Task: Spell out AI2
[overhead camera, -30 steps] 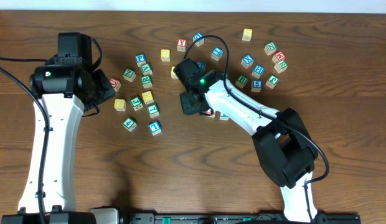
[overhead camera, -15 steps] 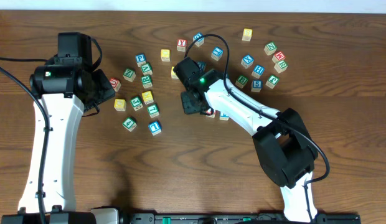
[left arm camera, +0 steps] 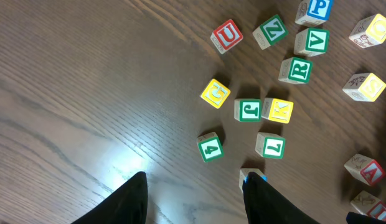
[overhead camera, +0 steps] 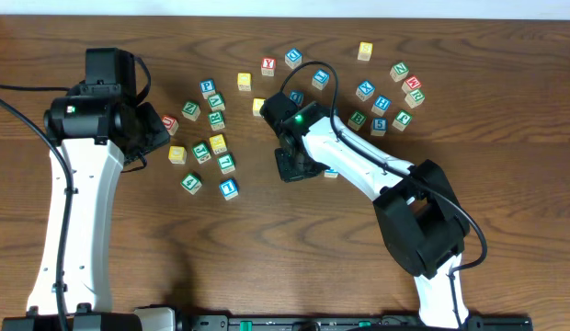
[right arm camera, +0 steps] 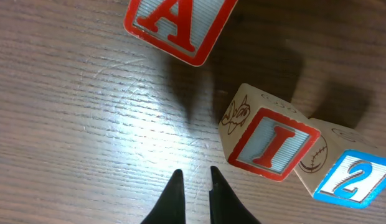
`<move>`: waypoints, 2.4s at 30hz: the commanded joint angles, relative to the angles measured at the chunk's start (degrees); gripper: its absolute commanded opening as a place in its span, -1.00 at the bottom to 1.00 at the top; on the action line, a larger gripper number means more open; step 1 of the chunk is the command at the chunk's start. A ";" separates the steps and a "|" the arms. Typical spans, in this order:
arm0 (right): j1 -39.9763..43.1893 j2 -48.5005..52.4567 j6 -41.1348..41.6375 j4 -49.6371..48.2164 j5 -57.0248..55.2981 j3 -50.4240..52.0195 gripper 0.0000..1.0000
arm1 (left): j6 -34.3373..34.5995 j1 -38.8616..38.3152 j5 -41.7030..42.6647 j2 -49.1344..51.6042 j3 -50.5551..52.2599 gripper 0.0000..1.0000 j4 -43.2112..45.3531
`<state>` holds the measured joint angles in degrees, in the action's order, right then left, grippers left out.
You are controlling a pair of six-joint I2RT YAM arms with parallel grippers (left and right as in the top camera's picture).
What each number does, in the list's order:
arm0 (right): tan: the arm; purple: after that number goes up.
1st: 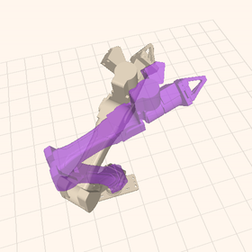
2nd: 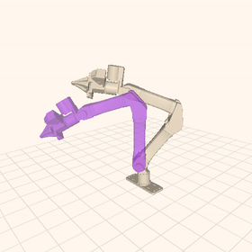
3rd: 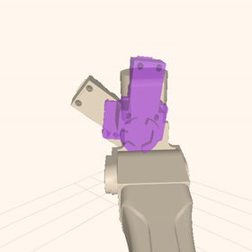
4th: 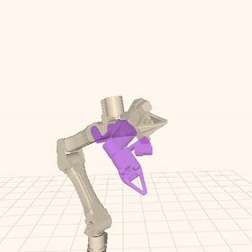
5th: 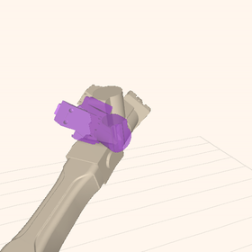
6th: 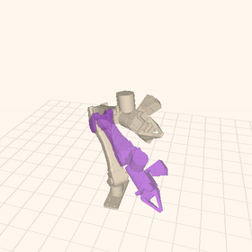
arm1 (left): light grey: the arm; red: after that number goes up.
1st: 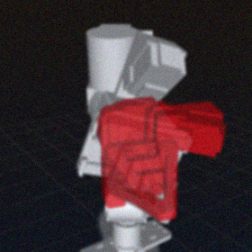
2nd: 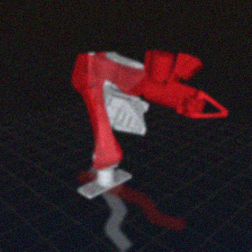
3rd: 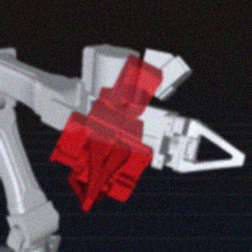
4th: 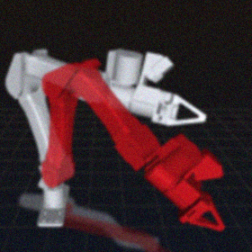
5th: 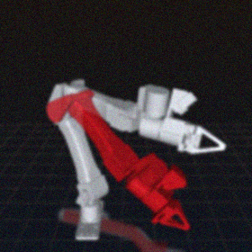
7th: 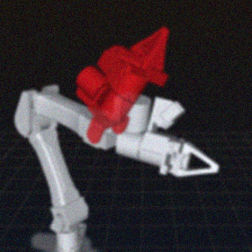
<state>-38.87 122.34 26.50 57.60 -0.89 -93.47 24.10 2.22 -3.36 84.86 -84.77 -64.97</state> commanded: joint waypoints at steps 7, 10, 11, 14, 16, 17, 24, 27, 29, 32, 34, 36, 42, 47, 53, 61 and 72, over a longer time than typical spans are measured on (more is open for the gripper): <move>0.00 -1.25 1.79 0.59 -5.75 1.09 -0.75 | -0.55 0.24 -0.35 -0.52 -0.20 -0.02 -0.35; 0.00 -1.20 1.77 -0.61 -7.26 1.42 -0.75 | -0.55 0.24 -0.35 -0.52 -0.20 -0.02 -0.35; 0.00 -1.20 1.77 -0.90 -7.74 1.42 -0.74 | -0.55 0.24 -0.35 -0.52 -0.20 -0.02 -0.35; 0.07 -1.20 1.75 -2.08 -9.29 1.42 -0.70 | -0.55 0.24 -0.35 -0.52 -0.20 -0.02 -0.35; 0.26 -1.20 1.62 -2.97 -9.53 1.40 -0.69 | -0.55 0.24 -0.35 -0.52 -0.20 -0.02 -0.35; 0.37 -1.20 1.25 -3.39 -9.53 1.42 -0.68 | -0.55 0.24 -0.35 -0.52 -0.20 -0.02 -0.35; 2.10 -1.20 0.13 -6.01 -10.40 1.40 -0.69 | -0.55 0.24 -0.35 -0.52 -0.20 -0.02 -0.35; 2.73 -1.36 -0.44 -6.58 -9.68 1.18 -0.86 | -0.55 0.24 -0.35 -0.52 -0.20 -0.02 -0.35; 2.84 -2.14 -1.55 -6.34 -7.78 0.70 -0.88 | -0.55 0.24 -0.35 -0.52 -0.20 -0.02 -0.35; 2.84 -5.14 -1.95 -5.25 -6.14 0.24 -0.81 | -0.52 0.24 -0.35 -0.52 -0.20 -0.02 -0.35; 2.84 -7.41 -1.92 -4.39 -6.05 0.24 -0.69 | -0.55 0.24 -0.35 -0.52 -0.20 -0.02 -0.33; 2.97 -9.05 -1.90 -3.15 -6.43 0.24 -0.59 | -0.55 0.24 -0.35 -0.52 -0.20 -0.02 -0.33; 5.25 -8.61 3.69 0.42 -9.11 0.63 -0.79 | -0.55 0.24 -0.35 -0.52 -0.20 -0.02 -0.33; 7.58 -6.29 6.97 -0.61 -9.38 0.79 -0.98 | -0.55 0.24 -0.35 -0.52 -0.20 -0.02 -0.33; 7.91 -3.04 7.80 -1.05 -9.20 0.81 -0.98 | -0.52 0.24 -0.35 -0.52 -0.20 -0.02 -0.33; 7.93 -0.66 8.70 -1.20 -9.07 0.83 -0.98 | -0.52 0.24 -0.35 -0.52 -0.20 -0.02 -0.33; 7.80 -0.46 8.68 -2.58 -9.07 1.05 -0.98 | -0.55 0.24 -0.35 -0.52 -0.20 -0.02 -0.33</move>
<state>-30.87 121.14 34.13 55.44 -9.26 -92.66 24.08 2.22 -3.36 84.86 -84.77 -64.97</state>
